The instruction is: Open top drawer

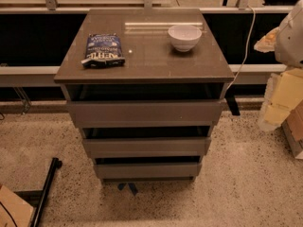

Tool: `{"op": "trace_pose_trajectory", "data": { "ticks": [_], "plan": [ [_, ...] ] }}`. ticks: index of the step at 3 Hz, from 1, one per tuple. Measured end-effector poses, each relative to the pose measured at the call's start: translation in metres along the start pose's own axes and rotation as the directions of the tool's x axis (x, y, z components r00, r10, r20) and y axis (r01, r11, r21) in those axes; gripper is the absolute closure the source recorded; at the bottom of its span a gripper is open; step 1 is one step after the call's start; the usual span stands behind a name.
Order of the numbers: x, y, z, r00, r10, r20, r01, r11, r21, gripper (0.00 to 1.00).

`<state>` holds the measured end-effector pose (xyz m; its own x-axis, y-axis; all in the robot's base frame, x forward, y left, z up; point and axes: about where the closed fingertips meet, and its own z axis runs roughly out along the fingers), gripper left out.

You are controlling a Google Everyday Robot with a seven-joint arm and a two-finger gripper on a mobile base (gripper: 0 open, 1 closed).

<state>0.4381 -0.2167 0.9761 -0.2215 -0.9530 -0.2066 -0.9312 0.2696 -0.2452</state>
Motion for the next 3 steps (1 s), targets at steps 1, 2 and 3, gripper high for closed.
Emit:
{"op": "trace_pose_trajectory", "data": {
  "ticks": [1, 2, 3],
  "plan": [
    [0.000, 0.000, 0.000, 1.000, 0.000, 0.000, 0.000, 1.0000, 0.000, 0.00],
    [-0.008, -0.003, 0.008, 1.000, -0.028, 0.012, 0.027, 0.9996, 0.012, 0.00],
    [-0.023, -0.015, 0.048, 0.993, -0.091, 0.074, 0.090, 0.9958, 0.016, 0.00]
  ]
}}
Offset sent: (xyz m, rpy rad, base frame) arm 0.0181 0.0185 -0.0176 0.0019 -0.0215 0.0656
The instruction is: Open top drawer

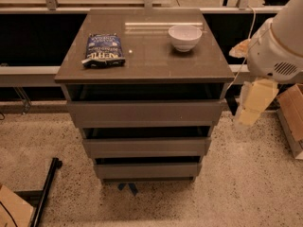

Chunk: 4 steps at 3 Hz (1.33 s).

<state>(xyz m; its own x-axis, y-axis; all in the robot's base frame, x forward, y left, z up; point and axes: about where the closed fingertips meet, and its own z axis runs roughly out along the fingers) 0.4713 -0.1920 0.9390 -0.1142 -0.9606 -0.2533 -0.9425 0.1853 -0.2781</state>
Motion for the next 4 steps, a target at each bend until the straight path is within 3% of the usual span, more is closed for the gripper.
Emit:
{"op": "trace_pose_trajectory", "data": {
  "ticks": [1, 2, 3, 4],
  "plan": [
    [0.001, -0.018, 0.034, 0.998, -0.027, 0.052, 0.026, 0.9996, 0.008, 0.00],
    [0.001, -0.019, 0.036, 0.998, -0.029, 0.055, 0.028, 0.9995, 0.011, 0.00],
    [0.008, -0.010, 0.047, 0.998, 0.010, 0.064, -0.010, 0.9999, 0.001, 0.00],
    [0.021, -0.006, 0.077, 0.988, 0.046, 0.151, -0.043, 0.9988, -0.022, 0.00]
  ]
}}
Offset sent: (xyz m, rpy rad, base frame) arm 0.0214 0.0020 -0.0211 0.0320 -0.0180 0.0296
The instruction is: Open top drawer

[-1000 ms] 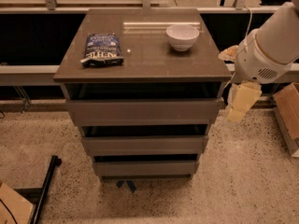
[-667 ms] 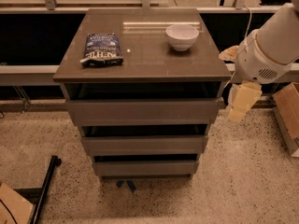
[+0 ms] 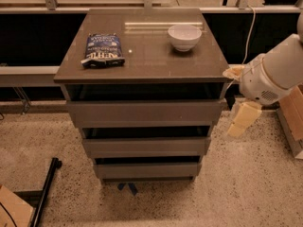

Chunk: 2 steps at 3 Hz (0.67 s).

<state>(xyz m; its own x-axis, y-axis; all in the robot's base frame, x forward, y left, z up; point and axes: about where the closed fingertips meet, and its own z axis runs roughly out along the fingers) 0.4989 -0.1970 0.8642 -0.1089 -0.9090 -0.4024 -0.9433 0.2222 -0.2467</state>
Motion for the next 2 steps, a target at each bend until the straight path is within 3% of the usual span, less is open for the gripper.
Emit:
{"op": "trace_pose_trajectory", "data": {
  "ticks": [2],
  "plan": [
    [0.032, -0.019, 0.062, 0.987, 0.022, 0.158, -0.016, 0.9992, -0.036, 0.00]
  ]
}}
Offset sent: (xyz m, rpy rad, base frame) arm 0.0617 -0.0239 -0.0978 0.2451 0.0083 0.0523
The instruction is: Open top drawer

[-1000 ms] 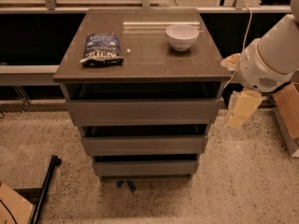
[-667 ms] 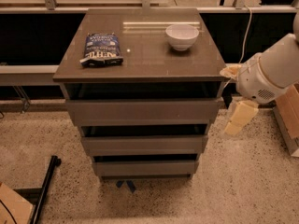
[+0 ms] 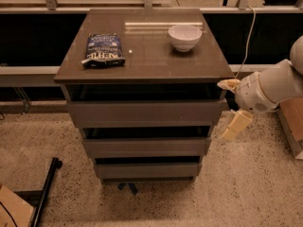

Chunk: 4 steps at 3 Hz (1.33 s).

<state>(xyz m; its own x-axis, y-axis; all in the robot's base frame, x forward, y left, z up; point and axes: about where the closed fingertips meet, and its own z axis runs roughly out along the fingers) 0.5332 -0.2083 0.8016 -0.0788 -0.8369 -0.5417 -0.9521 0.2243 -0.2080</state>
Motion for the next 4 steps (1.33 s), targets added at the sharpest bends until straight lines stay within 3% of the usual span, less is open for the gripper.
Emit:
{"op": "trace_pose_trajectory", "data": {
  "ticks": [1, 2, 3, 4],
  "plan": [
    [0.004, -0.001, 0.008, 1.000, 0.004, 0.007, -0.004, 0.9999, -0.011, 0.00],
    [0.009, 0.007, 0.015, 0.999, 0.043, -0.001, -0.043, 0.9988, -0.020, 0.00],
    [0.009, -0.007, 0.032, 0.999, 0.046, 0.019, -0.046, 0.9989, 0.004, 0.00],
    [0.019, -0.037, 0.057, 0.998, 0.043, 0.046, -0.044, 0.9986, 0.030, 0.00]
  ]
}}
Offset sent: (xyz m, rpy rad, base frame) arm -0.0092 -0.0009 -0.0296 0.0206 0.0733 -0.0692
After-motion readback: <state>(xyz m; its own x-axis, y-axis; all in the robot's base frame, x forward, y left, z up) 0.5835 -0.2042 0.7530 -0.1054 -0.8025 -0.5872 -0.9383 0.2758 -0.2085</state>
